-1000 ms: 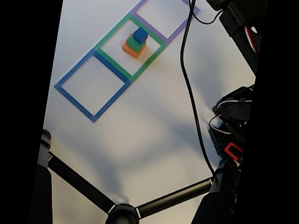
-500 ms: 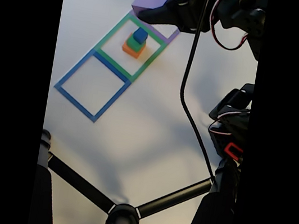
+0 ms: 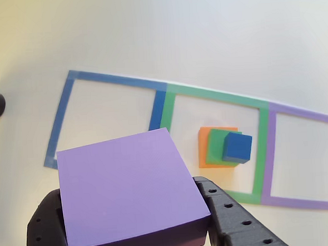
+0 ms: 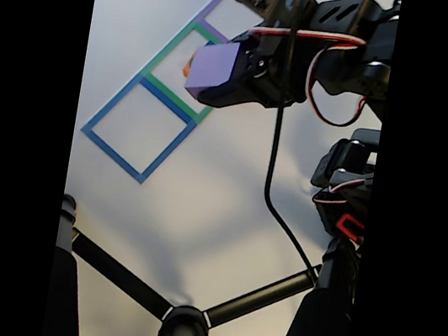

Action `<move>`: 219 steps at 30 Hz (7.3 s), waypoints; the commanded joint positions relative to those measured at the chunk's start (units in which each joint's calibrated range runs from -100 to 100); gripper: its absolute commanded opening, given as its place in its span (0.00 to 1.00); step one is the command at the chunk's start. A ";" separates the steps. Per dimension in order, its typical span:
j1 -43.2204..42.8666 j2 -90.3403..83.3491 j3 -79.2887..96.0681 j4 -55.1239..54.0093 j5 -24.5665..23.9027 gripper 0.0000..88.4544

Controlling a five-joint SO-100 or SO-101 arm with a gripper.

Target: Tower of hanoi

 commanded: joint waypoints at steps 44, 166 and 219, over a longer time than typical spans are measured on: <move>-5.26 52.50 55.98 -131.11 0.00 0.12; 9.99 -0.79 -13.81 12.80 0.00 0.00; 22.42 -23.22 68.06 -60.70 0.00 0.38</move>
